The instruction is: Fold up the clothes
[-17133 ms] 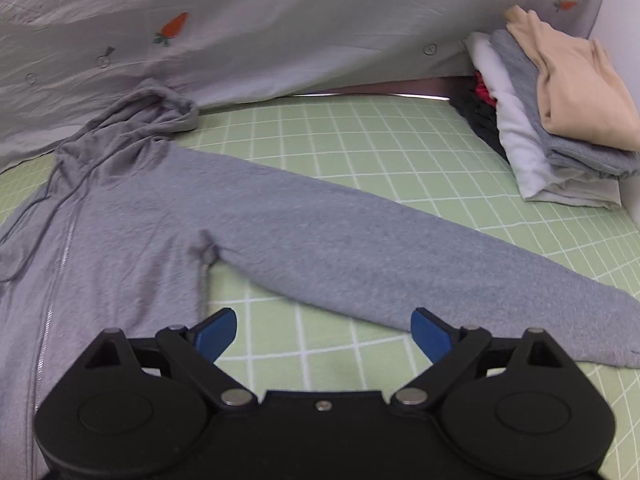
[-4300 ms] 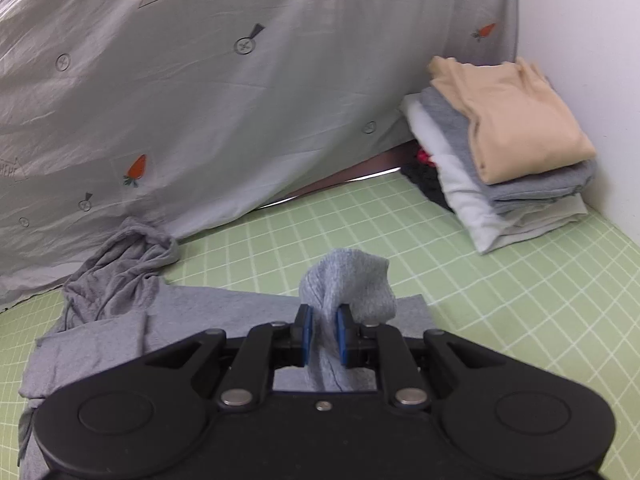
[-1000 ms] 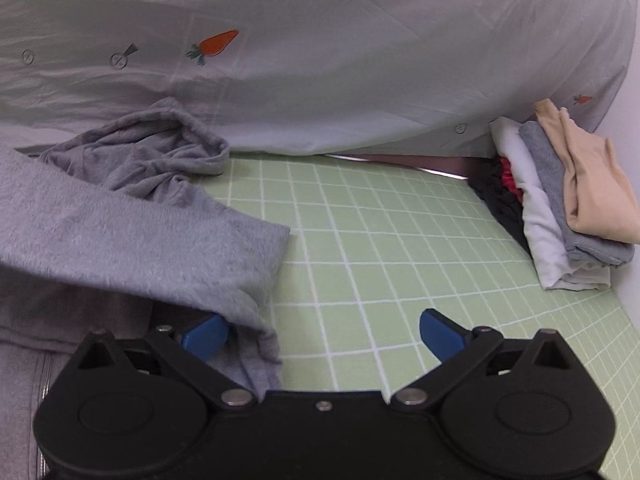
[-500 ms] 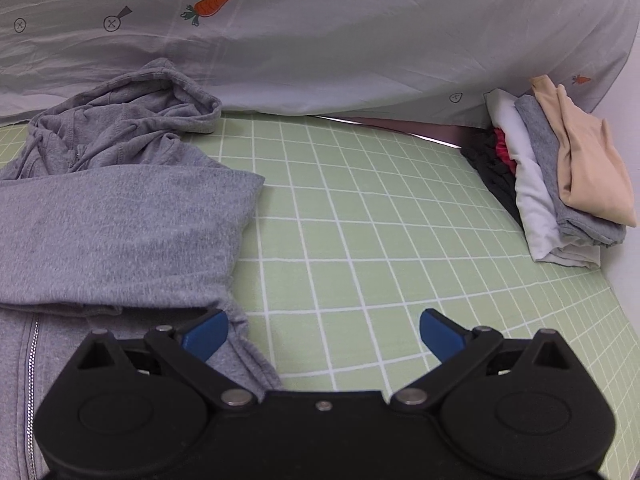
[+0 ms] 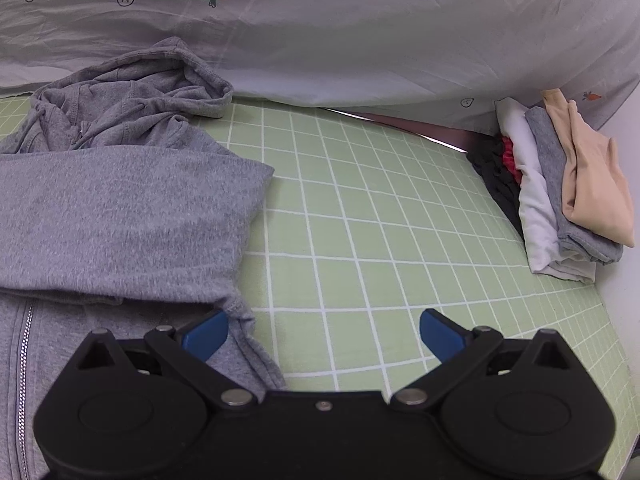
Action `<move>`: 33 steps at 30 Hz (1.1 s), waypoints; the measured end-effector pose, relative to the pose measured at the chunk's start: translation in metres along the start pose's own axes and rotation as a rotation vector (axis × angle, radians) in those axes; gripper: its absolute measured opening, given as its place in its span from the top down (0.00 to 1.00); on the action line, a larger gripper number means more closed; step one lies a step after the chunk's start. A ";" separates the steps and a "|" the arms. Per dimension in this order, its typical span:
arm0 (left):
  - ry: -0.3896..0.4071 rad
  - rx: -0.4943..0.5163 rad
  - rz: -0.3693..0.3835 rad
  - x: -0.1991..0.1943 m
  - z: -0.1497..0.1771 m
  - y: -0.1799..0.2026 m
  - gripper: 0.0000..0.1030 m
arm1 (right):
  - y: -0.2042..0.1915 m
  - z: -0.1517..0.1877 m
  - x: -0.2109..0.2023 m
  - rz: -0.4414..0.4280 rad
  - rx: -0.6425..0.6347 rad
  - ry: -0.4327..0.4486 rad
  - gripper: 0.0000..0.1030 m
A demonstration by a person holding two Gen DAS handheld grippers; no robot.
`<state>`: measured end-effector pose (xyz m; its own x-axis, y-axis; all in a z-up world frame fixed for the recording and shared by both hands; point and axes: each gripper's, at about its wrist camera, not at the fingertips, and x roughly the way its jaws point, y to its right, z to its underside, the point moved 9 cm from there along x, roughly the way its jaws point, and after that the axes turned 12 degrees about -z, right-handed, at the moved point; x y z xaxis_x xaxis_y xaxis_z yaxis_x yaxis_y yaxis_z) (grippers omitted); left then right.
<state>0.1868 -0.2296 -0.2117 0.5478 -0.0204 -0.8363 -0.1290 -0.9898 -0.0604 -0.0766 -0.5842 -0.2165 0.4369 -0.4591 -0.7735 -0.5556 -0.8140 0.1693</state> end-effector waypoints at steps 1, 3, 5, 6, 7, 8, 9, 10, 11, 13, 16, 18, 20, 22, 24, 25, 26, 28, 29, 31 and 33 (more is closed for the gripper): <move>0.003 -0.008 0.003 0.000 -0.001 -0.001 0.73 | -0.001 0.000 0.001 0.001 0.001 -0.003 0.00; 0.003 -0.038 0.019 0.001 -0.003 -0.005 0.83 | -0.002 0.001 0.004 -0.003 0.008 -0.009 0.00; -0.008 -0.095 0.051 -0.001 -0.007 -0.009 0.87 | -0.004 0.000 0.006 -0.009 0.016 -0.010 0.00; -0.004 -0.114 0.069 -0.004 -0.009 -0.010 0.88 | -0.004 0.000 0.006 -0.011 0.020 -0.008 0.00; 0.014 -0.121 0.086 -0.010 -0.013 -0.009 0.88 | -0.005 -0.001 0.006 -0.014 0.024 -0.004 0.00; 0.033 -0.115 0.093 -0.017 -0.017 -0.006 0.89 | -0.005 -0.001 0.005 -0.017 0.029 0.001 0.00; 0.047 -0.108 0.103 -0.024 -0.020 -0.001 0.89 | -0.006 -0.001 0.004 -0.021 0.035 0.007 0.00; 0.059 -0.102 0.117 -0.032 -0.024 0.006 0.90 | -0.006 -0.001 0.004 -0.025 0.043 0.011 0.00; 0.071 -0.096 0.131 -0.040 -0.027 0.013 0.90 | -0.005 -0.001 0.003 -0.029 0.052 0.015 0.00; 0.091 -0.082 0.171 -0.056 -0.032 0.029 0.90 | -0.003 0.001 0.003 -0.038 0.074 0.022 0.00; 0.119 -0.025 0.264 -0.082 -0.035 0.066 0.90 | 0.006 0.004 0.003 -0.045 0.123 0.033 0.00; 0.140 0.052 0.299 -0.100 -0.033 0.097 0.90 | 0.016 0.007 0.002 -0.034 0.155 0.043 0.00; 0.139 0.117 0.347 -0.114 -0.024 0.128 0.90 | 0.026 0.011 0.001 -0.025 0.183 0.047 0.00; 0.116 0.168 0.394 -0.122 -0.011 0.157 0.88 | 0.035 0.016 0.001 -0.017 0.211 0.050 0.00; 0.081 0.216 0.396 -0.120 0.006 0.178 0.77 | 0.045 0.020 0.000 -0.009 0.238 0.053 0.00; 0.061 0.246 0.391 -0.118 0.014 0.185 0.74 | 0.050 0.023 0.000 -0.005 0.251 0.054 0.00; 0.048 0.272 0.383 -0.117 0.021 0.189 0.64 | 0.055 0.025 0.000 -0.001 0.265 0.056 0.00; 0.050 0.293 0.349 -0.116 0.027 0.188 0.43 | 0.061 0.029 0.000 0.003 0.286 0.058 0.00; 0.058 0.292 0.320 -0.115 0.027 0.184 0.27 | 0.061 0.029 -0.001 -0.001 0.286 0.059 0.00; 0.074 0.277 0.248 -0.109 0.023 0.169 0.18 | 0.058 0.025 -0.001 -0.016 0.287 0.062 0.00; 0.062 0.259 0.168 -0.097 0.018 0.150 0.17 | 0.051 0.017 -0.002 -0.041 0.288 0.073 0.00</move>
<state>0.0991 -0.3738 -0.1494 0.5495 -0.1970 -0.8119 -0.4236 -0.9034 -0.0674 -0.1176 -0.6188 -0.2162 0.5067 -0.4611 -0.7285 -0.7098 -0.7027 -0.0489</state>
